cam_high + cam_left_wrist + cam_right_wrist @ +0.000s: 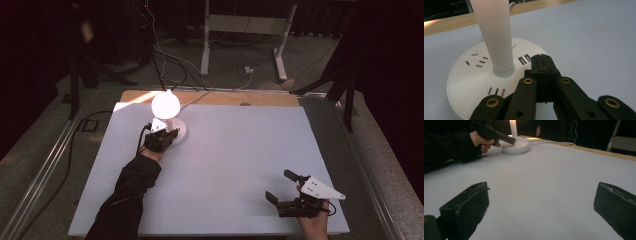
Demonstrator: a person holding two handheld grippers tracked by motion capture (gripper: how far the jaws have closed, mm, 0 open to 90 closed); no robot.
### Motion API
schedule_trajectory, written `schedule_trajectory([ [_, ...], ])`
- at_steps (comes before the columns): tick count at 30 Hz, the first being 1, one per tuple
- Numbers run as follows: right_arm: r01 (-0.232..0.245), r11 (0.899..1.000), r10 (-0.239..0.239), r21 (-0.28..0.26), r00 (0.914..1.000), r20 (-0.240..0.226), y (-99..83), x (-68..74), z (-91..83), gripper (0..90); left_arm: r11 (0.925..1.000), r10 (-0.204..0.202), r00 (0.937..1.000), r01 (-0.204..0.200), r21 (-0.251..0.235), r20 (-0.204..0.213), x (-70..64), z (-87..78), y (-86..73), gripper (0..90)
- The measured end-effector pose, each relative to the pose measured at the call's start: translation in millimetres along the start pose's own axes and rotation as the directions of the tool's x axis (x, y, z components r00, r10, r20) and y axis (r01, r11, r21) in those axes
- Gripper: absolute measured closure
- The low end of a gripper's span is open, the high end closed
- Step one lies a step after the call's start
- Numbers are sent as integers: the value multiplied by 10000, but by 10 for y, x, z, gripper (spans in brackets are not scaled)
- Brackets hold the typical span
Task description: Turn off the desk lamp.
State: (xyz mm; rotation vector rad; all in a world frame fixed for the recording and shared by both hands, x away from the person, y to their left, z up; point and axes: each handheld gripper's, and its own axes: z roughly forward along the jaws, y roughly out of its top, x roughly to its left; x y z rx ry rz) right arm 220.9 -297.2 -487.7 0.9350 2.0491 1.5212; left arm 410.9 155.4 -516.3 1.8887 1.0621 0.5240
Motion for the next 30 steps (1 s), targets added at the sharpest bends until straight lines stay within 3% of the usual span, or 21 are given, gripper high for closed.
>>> schedule_trajectory([
  [14, -77, 10000, 77, -19, 10000, -25, -1, -9, -1, 0, 9996, 157, 9998, -154, 225, -99, -3, 18, 1, 900],
  [18, -58, 10000, 57, -14, 10000, -28, -1, -5, 0, 0, 9983, 546, 9982, -541, 214, -247, -31, 17, -6, 900],
  [21, -57, 10000, 57, -19, 10000, -23, 1, -4, -1, 0, 9997, 222, 9996, -221, 96, -161, -6, 20, -18, 900],
  [30, -99, 9999, 99, -49, 9999, -20, 3, -11, -9, 0, 9999, 91, 9999, -90, 111, -133, 0, -15, 32, 900],
])
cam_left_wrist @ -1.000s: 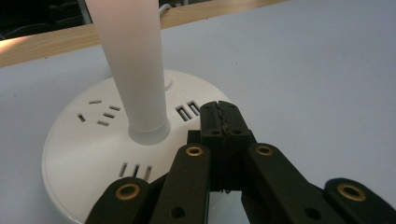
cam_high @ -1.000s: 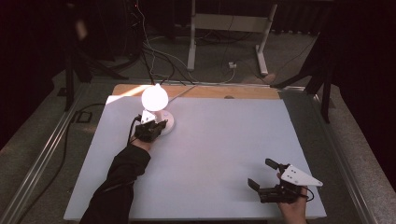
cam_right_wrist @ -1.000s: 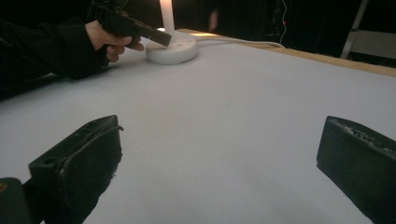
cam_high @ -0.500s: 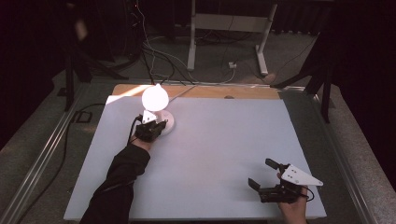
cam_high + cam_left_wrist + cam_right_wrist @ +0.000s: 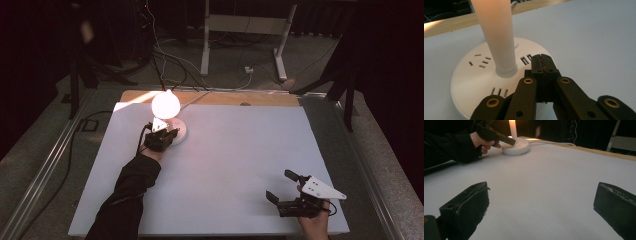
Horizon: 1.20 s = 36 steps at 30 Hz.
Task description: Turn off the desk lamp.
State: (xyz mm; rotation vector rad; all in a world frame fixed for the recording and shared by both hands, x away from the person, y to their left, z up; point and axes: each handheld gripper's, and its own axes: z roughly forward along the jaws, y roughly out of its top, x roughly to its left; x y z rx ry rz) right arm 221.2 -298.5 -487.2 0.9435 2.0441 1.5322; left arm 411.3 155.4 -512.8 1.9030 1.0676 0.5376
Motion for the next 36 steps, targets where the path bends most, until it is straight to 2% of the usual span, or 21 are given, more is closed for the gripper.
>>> schedule_trajectory([
  [5, 21, 10000, -21, 1, 10000, -5, 1, 5, 4, 0, 9999, 112, 9999, -112, -23, 38, -11, -23, 24, 900],
  [28, 26, 10000, -26, 24, 10000, -20, -2, 2, 6, 0, 9999, 38, 9999, -40, 156, 139, 0, 28, -20, 900],
  [30, 27, 10000, -27, 37, 10000, -19, -2, 3, 6, 0, 9995, 242, 9997, -243, 195, 32, -14, 30, -17, 900],
  [34, 38, 10000, -38, 45, 10000, -19, -2, 5, 7, 0, 9997, 204, 9998, -204, 140, 25, -13, 31, -29, 900],
  [36, 37, 10000, -37, 44, 10000, -13, -1, 7, 6, 0, 9989, 441, 9989, -439, 174, -157, -33, 31, -28, 900],
])
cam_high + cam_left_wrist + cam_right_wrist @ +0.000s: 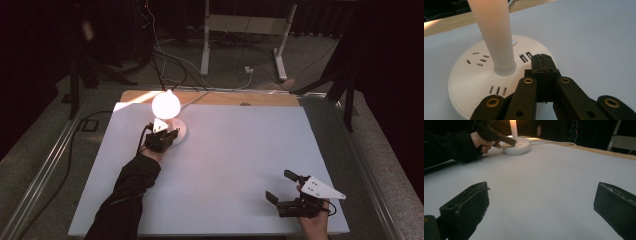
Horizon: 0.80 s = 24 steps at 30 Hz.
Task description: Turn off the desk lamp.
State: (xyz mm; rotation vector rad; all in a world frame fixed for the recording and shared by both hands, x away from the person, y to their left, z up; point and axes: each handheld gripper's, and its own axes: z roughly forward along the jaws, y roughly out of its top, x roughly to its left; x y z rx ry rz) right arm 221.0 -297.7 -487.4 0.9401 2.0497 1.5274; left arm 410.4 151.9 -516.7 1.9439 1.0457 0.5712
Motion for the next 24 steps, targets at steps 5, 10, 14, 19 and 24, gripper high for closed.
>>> schedule_trajectory([
  [5, -7, 10000, 7, 0, 10000, -5, 1, 0, -1, 0, 9997, -231, 9996, 230, 57, 142, 18, 0, 11, 900],
  [10, -29, 10000, 29, -27, 10000, 9, 4, -2, -5, 0, 9994, -333, 9992, 332, 68, 211, 38, -22, 34, 900],
  [14, -49, 10000, 49, -30, 10000, 15, 4, -3, -9, 0, 9988, -481, 9984, 483, -68, 311, 46, -50, 66, 900],
  [19, -25, 10000, 25, -36, 10000, 1, 4, 1, -6, 0, 9993, -361, 9988, 365, -99, 334, 37, -65, 105, 900],
  [24, -33, 10000, 33, -29, 10000, -3, 4, -2, -7, 0, 9992, -371, 9987, 375, -129, 337, 34, -63, 113, 900],
])
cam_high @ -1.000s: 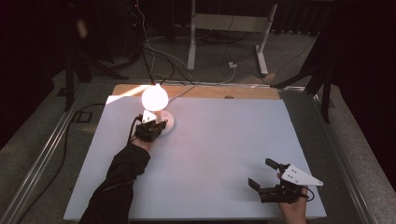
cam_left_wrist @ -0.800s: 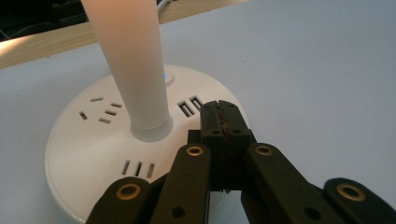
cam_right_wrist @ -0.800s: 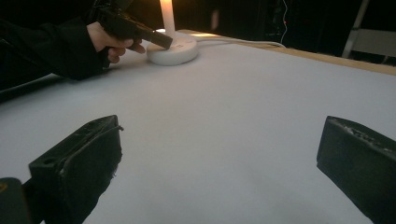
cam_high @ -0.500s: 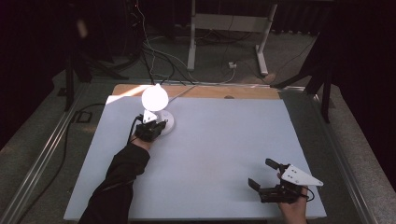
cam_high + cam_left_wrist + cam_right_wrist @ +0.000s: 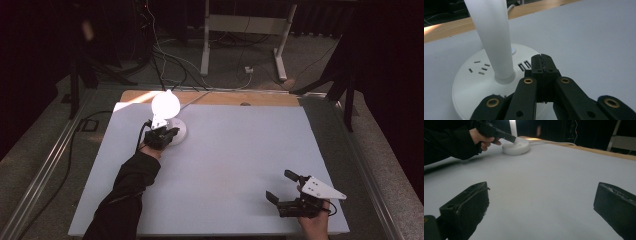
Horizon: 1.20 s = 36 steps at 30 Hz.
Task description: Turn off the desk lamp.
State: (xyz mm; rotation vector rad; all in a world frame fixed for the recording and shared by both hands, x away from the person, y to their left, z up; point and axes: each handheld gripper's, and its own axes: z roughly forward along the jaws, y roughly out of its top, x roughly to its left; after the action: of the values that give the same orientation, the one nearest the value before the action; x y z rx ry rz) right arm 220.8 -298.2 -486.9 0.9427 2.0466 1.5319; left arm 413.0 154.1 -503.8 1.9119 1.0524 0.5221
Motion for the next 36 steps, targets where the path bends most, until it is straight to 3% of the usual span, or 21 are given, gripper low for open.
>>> schedule_trajectory([
  [23, 8, 10000, -8, 65, 10000, -28, -7, -4, 7, 0, 9999, -121, 9999, 121, 85, -36, 2, 58, -112, 900],
  [30, 25, 10000, -25, 65, 10000, -31, -6, 3, 9, 0, 9997, 163, 9998, -161, 172, -150, -28, 66, -103, 900],
  [36, 22, 10000, -22, 62, 10000, -37, -5, 6, 8, 0, 9997, -174, 9998, 175, 140, -104, -1, 75, -101, 900],
])
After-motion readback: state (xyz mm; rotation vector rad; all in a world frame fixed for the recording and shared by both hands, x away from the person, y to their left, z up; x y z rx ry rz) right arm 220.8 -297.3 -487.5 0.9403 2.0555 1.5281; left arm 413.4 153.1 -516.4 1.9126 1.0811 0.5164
